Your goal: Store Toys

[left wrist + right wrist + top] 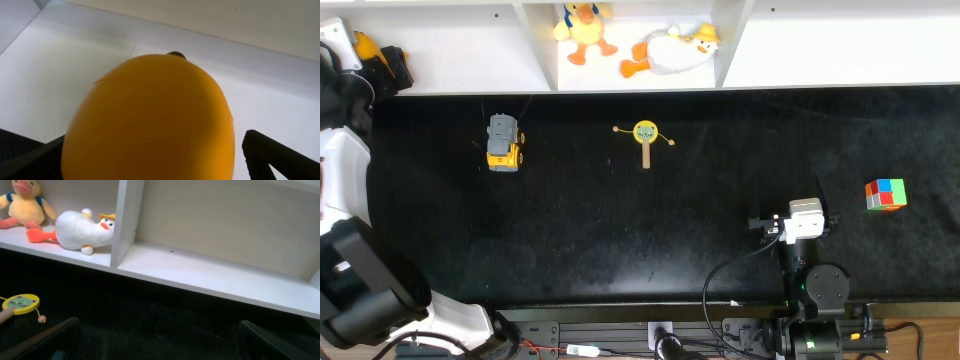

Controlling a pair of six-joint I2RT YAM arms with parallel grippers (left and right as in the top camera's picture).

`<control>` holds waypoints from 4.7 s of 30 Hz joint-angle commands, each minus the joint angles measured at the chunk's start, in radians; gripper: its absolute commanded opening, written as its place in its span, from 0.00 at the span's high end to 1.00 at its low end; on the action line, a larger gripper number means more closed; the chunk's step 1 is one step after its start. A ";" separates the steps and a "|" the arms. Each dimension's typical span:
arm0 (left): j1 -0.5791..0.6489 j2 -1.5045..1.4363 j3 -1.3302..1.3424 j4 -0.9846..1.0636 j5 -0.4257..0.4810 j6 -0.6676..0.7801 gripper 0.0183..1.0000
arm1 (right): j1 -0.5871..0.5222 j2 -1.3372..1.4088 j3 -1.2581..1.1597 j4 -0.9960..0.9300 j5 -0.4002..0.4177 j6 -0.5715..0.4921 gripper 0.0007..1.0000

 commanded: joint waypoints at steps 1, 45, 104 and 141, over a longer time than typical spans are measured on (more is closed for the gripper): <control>-0.008 -0.034 0.020 -0.010 0.003 0.004 0.00 | 0.005 -0.008 -0.014 0.004 -0.009 -0.006 0.00; -0.451 -0.285 -0.479 -0.184 -0.212 0.049 0.00 | 0.005 -0.008 -0.014 0.004 -0.009 -0.006 0.00; -0.418 -0.525 -0.401 -0.229 -0.168 0.014 0.64 | 0.005 -0.008 -0.014 0.004 -0.009 -0.006 0.00; -0.391 -0.639 -0.482 -0.246 -0.296 0.027 0.00 | 0.005 -0.008 -0.014 0.004 -0.009 -0.006 0.01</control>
